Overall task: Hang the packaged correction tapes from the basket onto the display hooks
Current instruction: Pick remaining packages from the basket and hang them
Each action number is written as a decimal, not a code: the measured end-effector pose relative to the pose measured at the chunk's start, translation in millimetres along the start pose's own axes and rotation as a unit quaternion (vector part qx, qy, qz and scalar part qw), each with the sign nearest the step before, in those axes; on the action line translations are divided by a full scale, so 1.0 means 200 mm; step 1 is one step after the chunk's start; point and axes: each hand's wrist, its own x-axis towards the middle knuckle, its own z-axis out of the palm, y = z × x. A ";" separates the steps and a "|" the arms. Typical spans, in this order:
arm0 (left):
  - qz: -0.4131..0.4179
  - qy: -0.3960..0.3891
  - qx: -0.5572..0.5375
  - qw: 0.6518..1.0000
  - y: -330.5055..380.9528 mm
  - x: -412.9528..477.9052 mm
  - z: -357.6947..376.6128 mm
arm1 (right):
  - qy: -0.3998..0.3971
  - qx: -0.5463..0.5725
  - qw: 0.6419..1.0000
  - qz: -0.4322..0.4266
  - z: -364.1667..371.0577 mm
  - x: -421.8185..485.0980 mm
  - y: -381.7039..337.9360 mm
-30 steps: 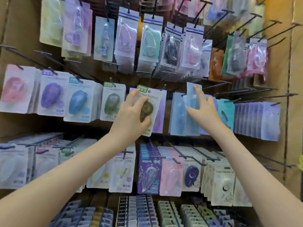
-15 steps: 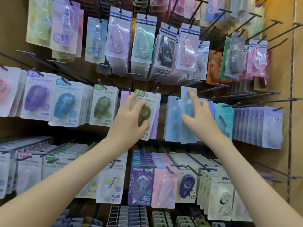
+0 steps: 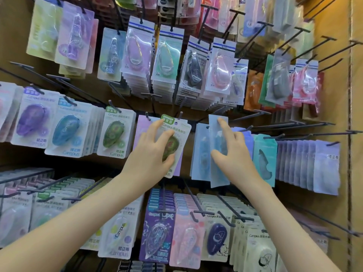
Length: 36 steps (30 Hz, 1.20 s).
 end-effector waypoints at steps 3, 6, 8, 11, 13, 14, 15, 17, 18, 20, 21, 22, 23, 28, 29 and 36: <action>0.007 0.003 0.006 1.000 0.00 -0.01 0.01 | -0.001 0.010 1.000 0.009 0.00 -0.01 -0.01; 0.019 0.007 0.010 1.000 0.00 -0.02 0.02 | 0.015 -0.041 0.999 -0.012 0.02 -0.01 -0.03; 0.022 0.011 0.013 1.000 0.01 -0.03 0.03 | 0.018 -0.080 0.997 -0.015 0.04 -0.01 -0.03; 0.019 0.014 0.019 1.000 -0.01 -0.05 0.03 | -0.004 -0.100 0.995 0.021 0.08 0.01 -0.01; 0.018 0.013 0.023 0.999 -0.02 -0.08 0.03 | -0.022 -0.095 0.994 0.038 0.10 0.03 0.00; 0.018 0.012 0.026 0.999 -0.03 -0.09 0.03 | -0.031 -0.098 0.994 0.043 0.11 0.05 0.00; 0.016 0.011 0.027 0.999 -0.03 -0.10 0.03 | -0.043 -0.105 0.992 0.049 0.11 0.07 0.01; 0.007 0.011 0.026 1.000 -0.04 -0.11 0.03 | -0.069 -0.123 0.988 0.068 0.12 0.11 0.01; 0.002 0.012 0.025 1.000 -0.05 -0.11 0.02 | -0.081 -0.132 0.985 0.077 0.13 0.13 0.01; 0.000 0.017 0.027 1.000 -0.06 -0.12 0.00 | -0.091 -0.146 0.982 0.084 0.15 0.16 0.03; 0.001 0.018 0.030 0.999 -0.06 -0.13 -0.02 | -0.093 -0.148 0.981 0.084 0.16 0.17 0.03; 0.002 0.020 0.034 0.999 -0.07 -0.14 -0.04 | -0.097 -0.149 0.980 0.087 0.17 0.17 0.04; 0.001 0.022 0.039 0.999 -0.09 -0.15 -0.06 | -0.101 -0.152 0.979 0.094 0.17 0.18 0.03; -0.020 0.051 0.062 0.997 -0.19 -0.18 -0.21 | -0.002 -0.229 0.971 0.068 0.20 0.12 -0.10; -0.027 0.056 0.059 0.996 -0.22 -0.18 -0.24 | 0.061 -0.230 0.971 0.016 0.21 0.09 -0.14; -0.052 0.098 0.058 0.992 -0.34 -0.15 -0.40 | 0.078 -0.032 0.979 -0.187 0.37 0.05 -0.41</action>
